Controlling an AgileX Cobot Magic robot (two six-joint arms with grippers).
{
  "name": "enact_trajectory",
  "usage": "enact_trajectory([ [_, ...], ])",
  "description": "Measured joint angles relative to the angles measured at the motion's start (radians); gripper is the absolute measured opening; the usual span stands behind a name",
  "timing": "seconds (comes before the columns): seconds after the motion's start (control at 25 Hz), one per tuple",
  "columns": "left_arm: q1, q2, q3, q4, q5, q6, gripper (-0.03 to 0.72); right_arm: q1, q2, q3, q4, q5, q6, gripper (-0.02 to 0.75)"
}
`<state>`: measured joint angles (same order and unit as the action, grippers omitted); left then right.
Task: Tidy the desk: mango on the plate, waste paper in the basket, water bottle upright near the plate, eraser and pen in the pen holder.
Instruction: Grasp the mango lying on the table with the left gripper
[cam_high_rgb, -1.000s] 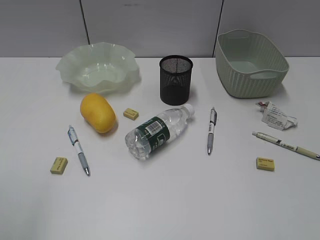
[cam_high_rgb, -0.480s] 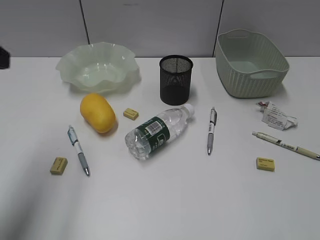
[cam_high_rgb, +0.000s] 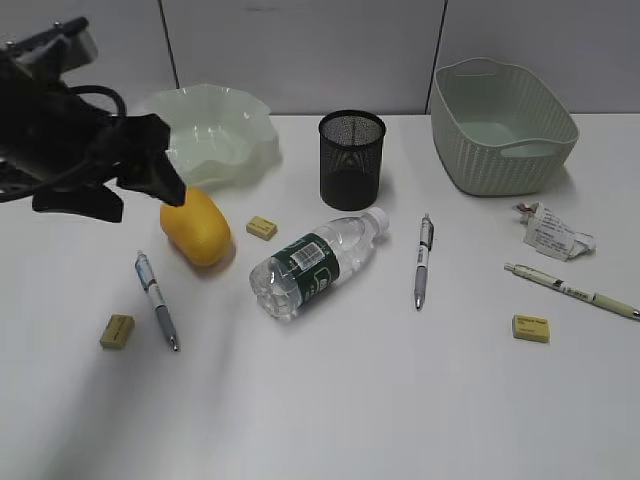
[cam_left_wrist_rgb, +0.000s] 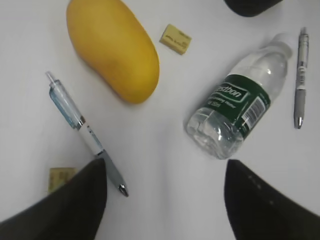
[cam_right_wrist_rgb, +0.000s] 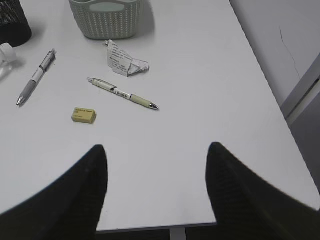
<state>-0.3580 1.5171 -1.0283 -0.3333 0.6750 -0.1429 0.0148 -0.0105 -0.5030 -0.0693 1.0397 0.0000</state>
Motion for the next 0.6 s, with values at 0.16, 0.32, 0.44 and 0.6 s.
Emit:
enact_trajectory([
  [0.16,-0.002,0.146,-0.142,-0.003,0.084,-0.025,0.551,0.0,0.0,0.0,0.0,0.0,0.0,0.495],
  [0.32,-0.003,0.277,-0.299,0.066,0.214,-0.117,0.551,0.0,0.0,0.0,0.0,0.0,0.0,0.495],
  [0.44,-0.003,0.366,-0.375,0.123,0.334,-0.197,0.551,0.0,0.0,0.0,0.0,0.0,0.0,0.495],
  [0.6,-0.003,0.402,-0.417,0.132,0.325,-0.252,0.551,0.0,0.0,0.0,0.0,0.0,0.0,0.495],
])
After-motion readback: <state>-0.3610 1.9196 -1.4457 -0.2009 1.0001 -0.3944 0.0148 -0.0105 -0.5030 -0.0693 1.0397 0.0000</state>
